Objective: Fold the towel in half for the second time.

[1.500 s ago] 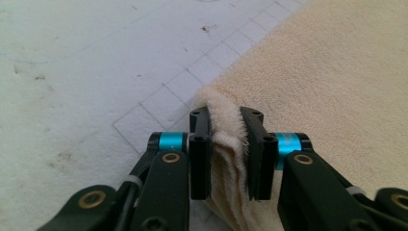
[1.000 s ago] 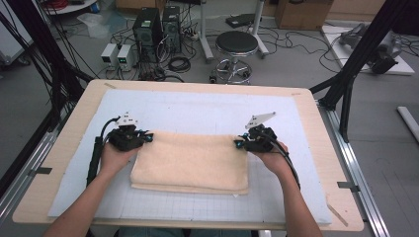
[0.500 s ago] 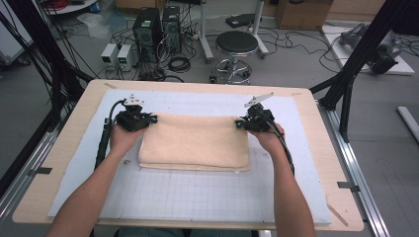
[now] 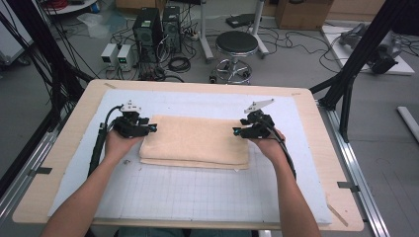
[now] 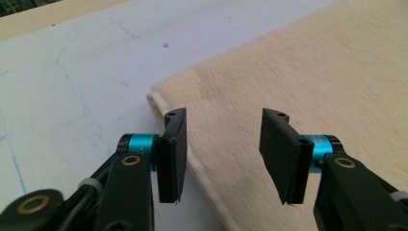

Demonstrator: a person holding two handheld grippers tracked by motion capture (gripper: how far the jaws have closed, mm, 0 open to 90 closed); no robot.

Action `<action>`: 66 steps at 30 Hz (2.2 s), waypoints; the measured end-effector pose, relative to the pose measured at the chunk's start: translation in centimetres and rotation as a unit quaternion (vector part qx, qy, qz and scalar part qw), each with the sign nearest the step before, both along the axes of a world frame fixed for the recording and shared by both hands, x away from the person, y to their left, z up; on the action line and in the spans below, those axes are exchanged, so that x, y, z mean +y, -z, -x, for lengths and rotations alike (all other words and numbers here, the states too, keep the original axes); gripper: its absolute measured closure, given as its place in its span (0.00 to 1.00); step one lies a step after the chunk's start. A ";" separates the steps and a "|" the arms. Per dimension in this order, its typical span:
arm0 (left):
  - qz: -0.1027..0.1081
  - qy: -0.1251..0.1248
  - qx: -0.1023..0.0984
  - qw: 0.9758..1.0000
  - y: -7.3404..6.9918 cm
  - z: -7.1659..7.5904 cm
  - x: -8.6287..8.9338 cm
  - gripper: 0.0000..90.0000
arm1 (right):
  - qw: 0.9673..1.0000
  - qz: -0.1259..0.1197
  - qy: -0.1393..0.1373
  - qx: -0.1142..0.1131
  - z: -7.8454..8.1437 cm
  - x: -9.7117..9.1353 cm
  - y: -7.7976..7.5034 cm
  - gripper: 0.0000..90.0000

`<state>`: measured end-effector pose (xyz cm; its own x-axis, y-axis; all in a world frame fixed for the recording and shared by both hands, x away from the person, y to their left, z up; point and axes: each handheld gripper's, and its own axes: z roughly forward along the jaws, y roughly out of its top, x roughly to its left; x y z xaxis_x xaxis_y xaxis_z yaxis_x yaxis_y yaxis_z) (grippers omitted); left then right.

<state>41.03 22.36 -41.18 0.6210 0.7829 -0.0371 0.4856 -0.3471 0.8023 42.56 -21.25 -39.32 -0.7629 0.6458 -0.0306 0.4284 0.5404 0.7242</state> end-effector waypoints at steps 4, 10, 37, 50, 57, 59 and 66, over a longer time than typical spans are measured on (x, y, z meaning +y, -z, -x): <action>0.000 0.021 0.004 1.000 0.7 1.9 0.1 0.58 | 1.000 -0.007 -0.014 0.003 1.4 0.2 0.5 0.54; 0.004 0.056 0.012 0.998 1.1 3.7 0.0 0.54 | 1.000 0.002 -0.028 0.006 3.1 0.5 1.8 0.50; 0.013 0.058 0.005 0.998 1.9 5.9 0.2 0.45 | 0.999 0.008 -0.021 0.025 3.1 0.5 2.7 0.36; 0.023 0.059 -0.001 0.998 0.2 7.4 0.9 0.23 | 0.999 -0.040 -0.006 0.002 4.8 0.9 0.6 0.19; 0.027 0.058 -0.007 0.998 -0.3 8.8 1.8 0.19 | 0.999 -0.053 -0.001 -0.014 6.5 0.6 -0.2 0.17; 0.028 0.058 -0.004 0.998 -0.3 9.1 2.0 0.19 | 0.998 -0.058 0.003 -0.008 6.8 0.3 0.0 0.17; 0.034 0.051 -0.009 0.998 -0.5 10.4 2.8 0.19 | 0.998 -0.058 0.017 -0.011 8.4 -0.5 0.9 0.14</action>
